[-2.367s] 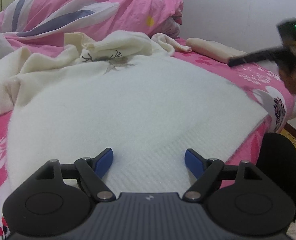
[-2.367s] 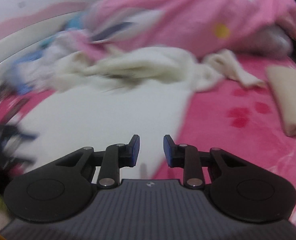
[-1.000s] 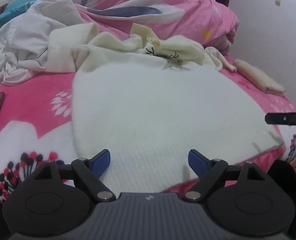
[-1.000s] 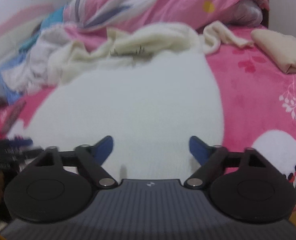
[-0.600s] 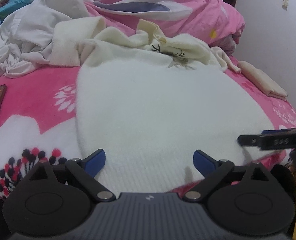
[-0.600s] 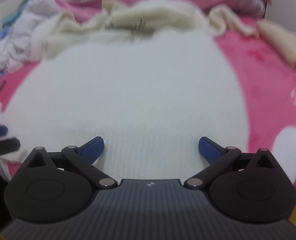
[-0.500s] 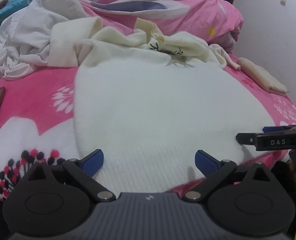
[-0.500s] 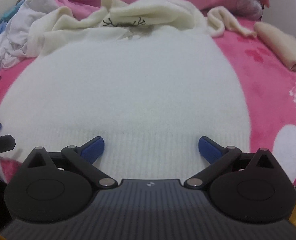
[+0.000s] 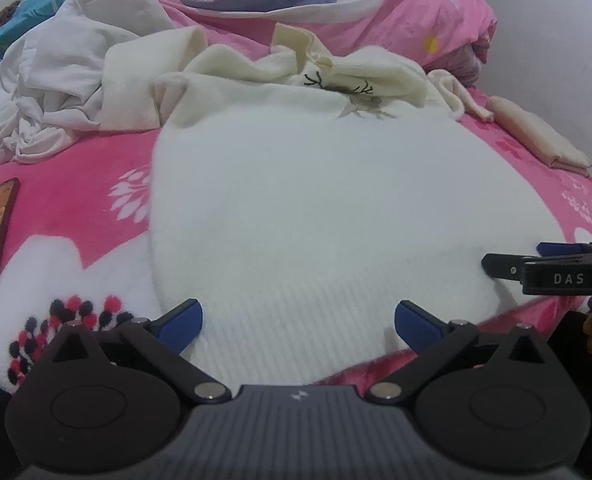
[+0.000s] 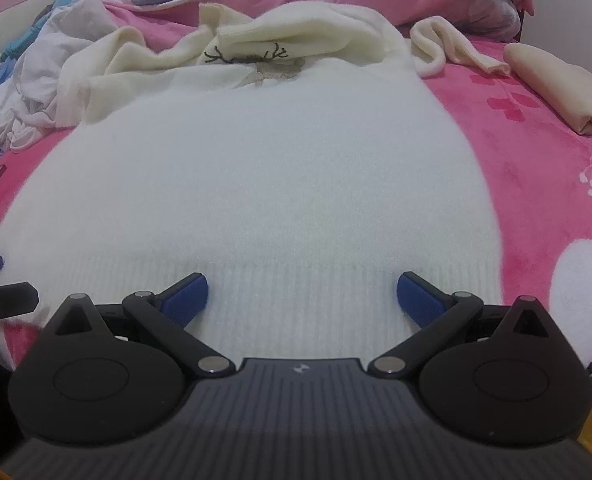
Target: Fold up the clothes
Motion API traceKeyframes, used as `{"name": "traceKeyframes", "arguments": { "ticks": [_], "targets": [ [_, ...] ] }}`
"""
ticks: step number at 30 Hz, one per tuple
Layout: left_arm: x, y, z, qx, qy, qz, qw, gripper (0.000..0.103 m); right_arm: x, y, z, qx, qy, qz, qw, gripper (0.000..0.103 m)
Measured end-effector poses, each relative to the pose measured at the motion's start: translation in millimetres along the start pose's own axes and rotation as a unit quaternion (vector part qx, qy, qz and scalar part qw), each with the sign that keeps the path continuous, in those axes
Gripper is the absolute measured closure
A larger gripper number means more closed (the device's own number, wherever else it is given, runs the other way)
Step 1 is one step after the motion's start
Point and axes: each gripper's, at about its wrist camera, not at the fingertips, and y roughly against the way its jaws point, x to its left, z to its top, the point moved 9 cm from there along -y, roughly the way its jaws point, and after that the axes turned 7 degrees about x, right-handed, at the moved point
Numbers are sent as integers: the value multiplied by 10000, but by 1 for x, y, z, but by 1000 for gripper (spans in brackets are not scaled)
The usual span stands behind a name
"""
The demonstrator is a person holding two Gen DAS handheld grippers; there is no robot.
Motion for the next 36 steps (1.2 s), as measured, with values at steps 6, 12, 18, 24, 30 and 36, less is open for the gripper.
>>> {"name": "traceKeyframes", "arguments": {
  "ticks": [6, 12, 18, 24, 30, 36],
  "targets": [
    [1, -1, 0, 157, 78, 213, 9996, 0, -1, 0, -1, -71, -18, 25, 10000, 1],
    [0, -5, 0, 378, 40, 448, 9983, 0, 0, 0, -1, -82, -9, 30, 10000, 1],
    [-1, -6, -1, 424, -16, 522, 9977, 0, 0, 0, -2, -81, 5, 31, 10000, 1],
    [0, -7, -1, 449, 37, 485, 9978, 0, 1, 1, -2, -78, 14, 26, 10000, 1],
    [-1, -8, -1, 471, 34, 498, 9976, 0, 1, 1, -2, -72, 16, 16, 10000, 1],
    [0, -8, -1, 479, 38, 495, 9976, 0, 2, 1, -2, -61, 16, 13, 10000, 1]
  ]
}}
